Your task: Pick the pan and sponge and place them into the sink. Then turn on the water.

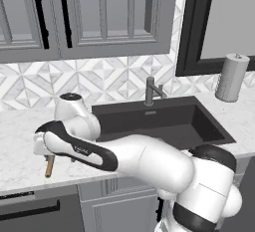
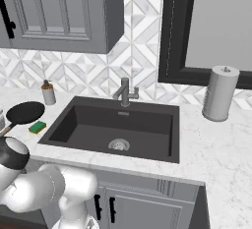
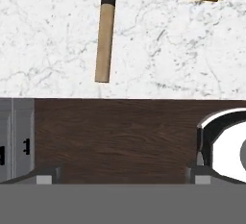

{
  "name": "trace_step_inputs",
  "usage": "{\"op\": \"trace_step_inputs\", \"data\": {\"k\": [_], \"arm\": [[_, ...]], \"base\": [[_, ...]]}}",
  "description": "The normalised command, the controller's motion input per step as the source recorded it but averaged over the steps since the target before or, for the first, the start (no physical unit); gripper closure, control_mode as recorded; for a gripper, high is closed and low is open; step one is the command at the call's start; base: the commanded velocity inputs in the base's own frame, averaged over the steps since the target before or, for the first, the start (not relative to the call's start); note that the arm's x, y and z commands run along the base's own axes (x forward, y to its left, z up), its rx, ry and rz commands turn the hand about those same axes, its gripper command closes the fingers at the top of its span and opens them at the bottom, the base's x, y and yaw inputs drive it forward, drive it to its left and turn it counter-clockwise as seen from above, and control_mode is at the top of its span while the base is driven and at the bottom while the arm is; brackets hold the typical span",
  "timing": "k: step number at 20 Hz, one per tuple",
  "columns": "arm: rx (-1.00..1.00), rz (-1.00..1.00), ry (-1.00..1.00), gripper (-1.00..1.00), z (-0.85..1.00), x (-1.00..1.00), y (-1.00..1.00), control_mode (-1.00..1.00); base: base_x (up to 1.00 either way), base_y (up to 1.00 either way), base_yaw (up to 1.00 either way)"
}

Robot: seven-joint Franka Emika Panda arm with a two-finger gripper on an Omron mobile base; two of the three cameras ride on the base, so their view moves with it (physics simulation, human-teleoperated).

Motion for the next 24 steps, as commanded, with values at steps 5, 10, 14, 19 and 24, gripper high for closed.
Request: {"op": "trace_step_inputs", "data": {"k": [5,10,14,19,24], "arm": [[-0.05,0.0,0.0,-1.0,-0.29,0.18,0.28,-1.0],[-0.01,0.0,0.0,-1.0,-0.31,0.2,0.08,-1.0],[0.0,0.0,0.0,-1.0,-0.27,0.27,0.03,-1.0],[-0.02,0.0,-0.07,-1.0,-0.22,0.32,0.2,-1.0],[-0.01,0.0,-0.02,-1.0,-0.28,0.32,0.16,-1.0]], "base": [[0.0,0.0,0.0],[0.0,0.0,0.0],[0.0,0.0,0.0],[0.0,0.0,0.0],[0.0,0.0,0.0]]}}
